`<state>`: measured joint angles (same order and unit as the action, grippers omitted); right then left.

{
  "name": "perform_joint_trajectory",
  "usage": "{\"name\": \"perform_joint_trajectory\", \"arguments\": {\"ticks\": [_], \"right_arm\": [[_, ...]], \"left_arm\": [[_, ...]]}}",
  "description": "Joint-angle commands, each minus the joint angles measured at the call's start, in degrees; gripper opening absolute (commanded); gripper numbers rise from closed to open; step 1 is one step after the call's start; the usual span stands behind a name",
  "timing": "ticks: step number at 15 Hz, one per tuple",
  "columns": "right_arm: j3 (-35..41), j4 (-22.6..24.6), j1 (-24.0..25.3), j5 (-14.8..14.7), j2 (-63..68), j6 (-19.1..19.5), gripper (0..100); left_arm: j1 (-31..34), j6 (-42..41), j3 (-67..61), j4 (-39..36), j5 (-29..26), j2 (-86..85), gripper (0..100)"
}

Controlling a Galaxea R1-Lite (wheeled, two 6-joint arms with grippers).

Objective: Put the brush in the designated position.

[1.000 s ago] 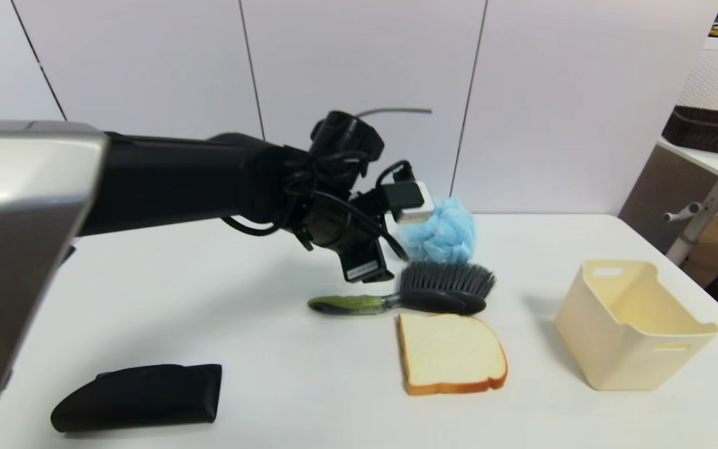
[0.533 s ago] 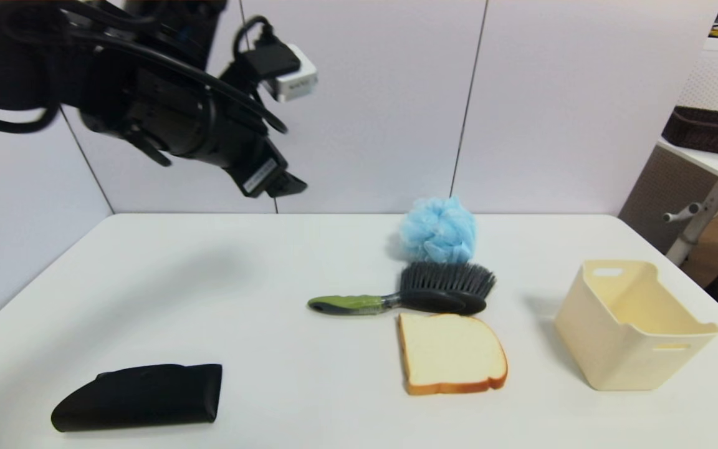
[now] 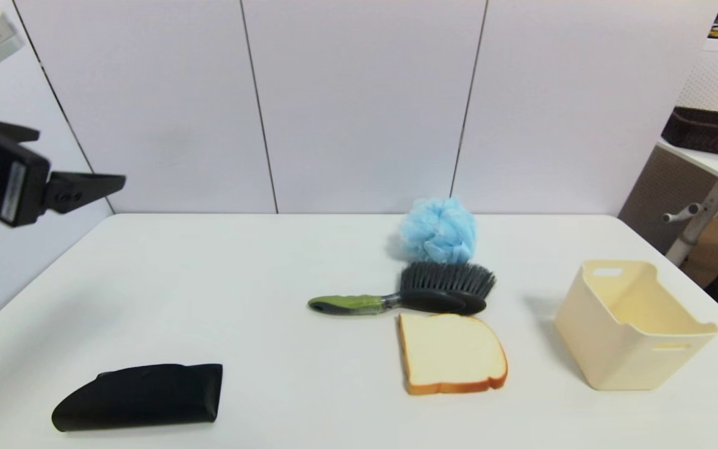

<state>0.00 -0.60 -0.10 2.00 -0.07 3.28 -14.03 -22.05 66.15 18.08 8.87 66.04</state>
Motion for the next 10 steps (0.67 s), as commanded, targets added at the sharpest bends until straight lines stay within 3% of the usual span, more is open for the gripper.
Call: {"name": "perform_joint_trajectory", "arguments": {"ticks": [1, 3, 10], "right_arm": [[0.1, 0.0, 0.0, 0.0, 0.1, 0.1, 100], [0.1, 0.0, 0.0, 0.0, 0.1, 0.1, 100], [0.1, 0.0, 0.0, 0.0, 0.1, 0.1, 100]], "left_arm": [[9.4, 6.6, -34.2, -7.9, -6.8, -33.5, 100], [12.8, 10.0, -45.1, -9.1, -10.3, -41.6, 100], [14.5, 11.5, -63.2, -10.8, -11.2, -64.6, 100]]}}
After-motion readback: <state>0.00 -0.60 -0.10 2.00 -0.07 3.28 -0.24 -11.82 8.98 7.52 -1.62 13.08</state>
